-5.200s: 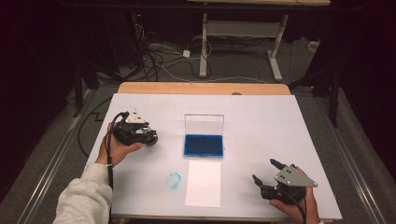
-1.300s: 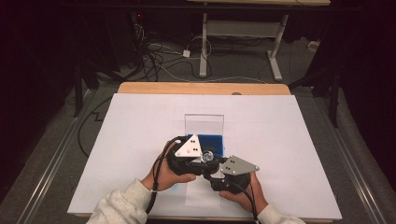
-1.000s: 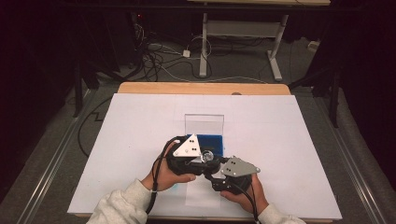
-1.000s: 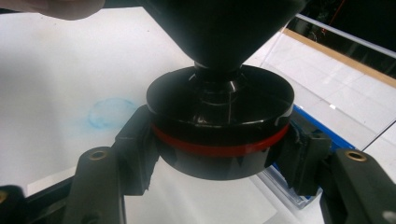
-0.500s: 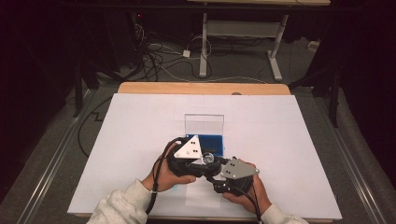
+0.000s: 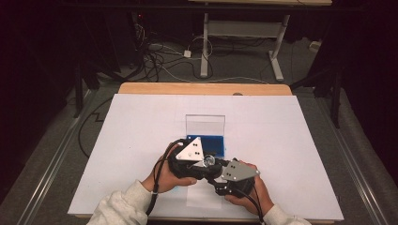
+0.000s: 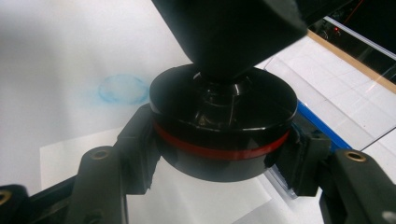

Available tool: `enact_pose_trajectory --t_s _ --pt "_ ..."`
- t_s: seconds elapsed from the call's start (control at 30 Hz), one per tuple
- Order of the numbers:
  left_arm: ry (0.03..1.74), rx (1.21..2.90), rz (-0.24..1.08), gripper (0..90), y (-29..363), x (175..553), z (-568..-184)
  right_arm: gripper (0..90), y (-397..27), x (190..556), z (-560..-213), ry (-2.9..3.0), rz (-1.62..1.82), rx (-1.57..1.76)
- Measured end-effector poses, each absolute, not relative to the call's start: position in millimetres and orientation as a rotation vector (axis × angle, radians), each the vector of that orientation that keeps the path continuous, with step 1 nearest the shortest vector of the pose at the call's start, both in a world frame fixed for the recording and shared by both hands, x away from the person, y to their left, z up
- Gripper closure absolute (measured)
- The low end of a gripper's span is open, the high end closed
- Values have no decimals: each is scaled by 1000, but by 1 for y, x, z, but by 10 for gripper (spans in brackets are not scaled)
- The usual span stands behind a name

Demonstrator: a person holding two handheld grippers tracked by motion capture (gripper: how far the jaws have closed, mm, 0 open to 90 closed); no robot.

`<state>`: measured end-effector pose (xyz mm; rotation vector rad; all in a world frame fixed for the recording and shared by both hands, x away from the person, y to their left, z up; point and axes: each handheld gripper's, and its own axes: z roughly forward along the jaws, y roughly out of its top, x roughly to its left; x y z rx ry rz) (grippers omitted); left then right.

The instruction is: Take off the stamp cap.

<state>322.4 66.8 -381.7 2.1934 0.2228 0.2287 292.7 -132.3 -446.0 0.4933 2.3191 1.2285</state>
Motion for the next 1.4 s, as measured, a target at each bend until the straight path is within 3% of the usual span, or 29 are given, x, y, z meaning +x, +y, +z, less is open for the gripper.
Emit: enact_pose_trajectory --t_s 0.2,0.23,0.37,1.4 --pt "247 2151 195 547 69 325 -380 391 -131 292 -447 2342 1214 453" --pt "259 2157 242 547 69 326 -378 391 -115 276 -455 2392 1120 276" --pt "243 2160 251 546 79 326 -372 390 -107 274 -451 2405 1112 251" --pt "389 2191 328 546 109 346 -380 388 -179 291 -437 2286 1111 570"
